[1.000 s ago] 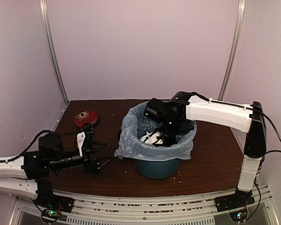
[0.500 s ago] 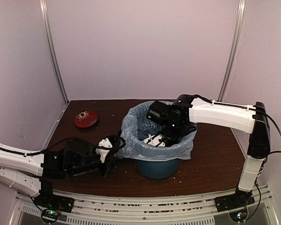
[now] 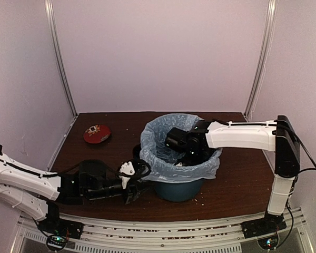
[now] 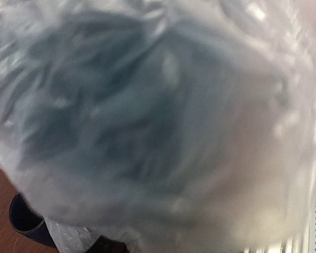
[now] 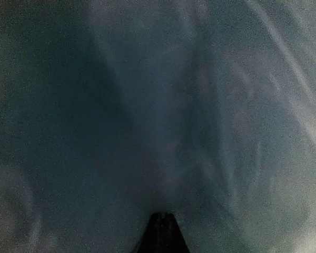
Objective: Put the trash bags into the trash bin
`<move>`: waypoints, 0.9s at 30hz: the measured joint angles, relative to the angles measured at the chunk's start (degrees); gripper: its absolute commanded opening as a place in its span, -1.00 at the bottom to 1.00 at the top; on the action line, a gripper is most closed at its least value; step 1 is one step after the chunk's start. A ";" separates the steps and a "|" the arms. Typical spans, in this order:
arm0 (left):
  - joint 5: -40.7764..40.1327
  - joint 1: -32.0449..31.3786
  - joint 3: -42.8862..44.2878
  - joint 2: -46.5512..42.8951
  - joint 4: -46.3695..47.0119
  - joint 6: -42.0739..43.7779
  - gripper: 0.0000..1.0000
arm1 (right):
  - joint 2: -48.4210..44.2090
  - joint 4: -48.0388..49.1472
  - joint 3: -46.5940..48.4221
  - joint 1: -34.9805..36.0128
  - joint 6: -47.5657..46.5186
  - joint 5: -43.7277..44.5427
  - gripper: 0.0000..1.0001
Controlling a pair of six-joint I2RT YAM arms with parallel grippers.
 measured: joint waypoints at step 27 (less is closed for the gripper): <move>-0.33 -0.04 -3.67 0.17 4.85 -2.29 0.17 | 6.84 2.62 -1.01 -0.07 0.55 -0.44 -1.00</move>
